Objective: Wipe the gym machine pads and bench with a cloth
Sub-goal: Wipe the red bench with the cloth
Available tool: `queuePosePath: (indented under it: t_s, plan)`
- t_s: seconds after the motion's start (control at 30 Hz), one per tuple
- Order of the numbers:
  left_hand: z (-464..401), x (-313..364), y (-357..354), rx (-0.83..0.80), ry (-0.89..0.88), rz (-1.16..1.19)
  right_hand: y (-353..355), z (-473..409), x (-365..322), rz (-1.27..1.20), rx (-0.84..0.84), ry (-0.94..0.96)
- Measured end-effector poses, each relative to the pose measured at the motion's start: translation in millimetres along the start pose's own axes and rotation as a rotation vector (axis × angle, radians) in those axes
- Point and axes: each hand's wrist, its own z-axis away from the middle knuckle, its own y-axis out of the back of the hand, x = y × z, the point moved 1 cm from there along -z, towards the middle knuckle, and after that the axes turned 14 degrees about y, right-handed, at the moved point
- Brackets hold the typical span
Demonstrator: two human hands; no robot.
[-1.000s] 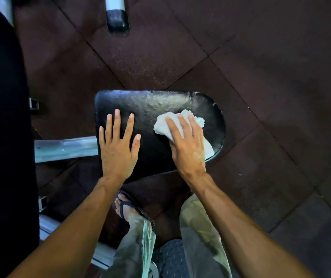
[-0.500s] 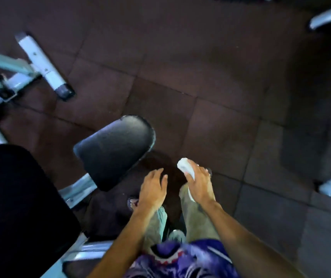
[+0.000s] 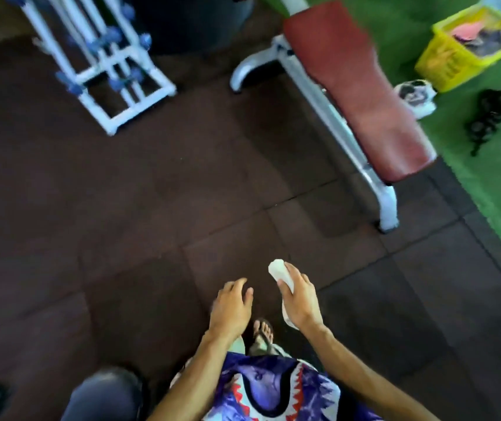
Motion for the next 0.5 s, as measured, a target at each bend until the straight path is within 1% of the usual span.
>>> queuePosePath:
  t_s: [0.17, 0.43, 0.5]
  plan:
    - [-82.3, 99.7, 29.4, -0.027, -0.18, -0.18, 41.6, -71.5, 4.0, -0.082, 0.174, -0.115]
    - [-201.1, 248.2, 93.5, -0.15, -0.431, -0.448, 97.2, -193.9, -11.1, -0.21, 0.475, -0.293]
    - [-224.3, 283.5, 108.2, -0.176, -0.48, -0.517, 109.8, -219.5, -16.6, -0.247, 0.525, -0.335]
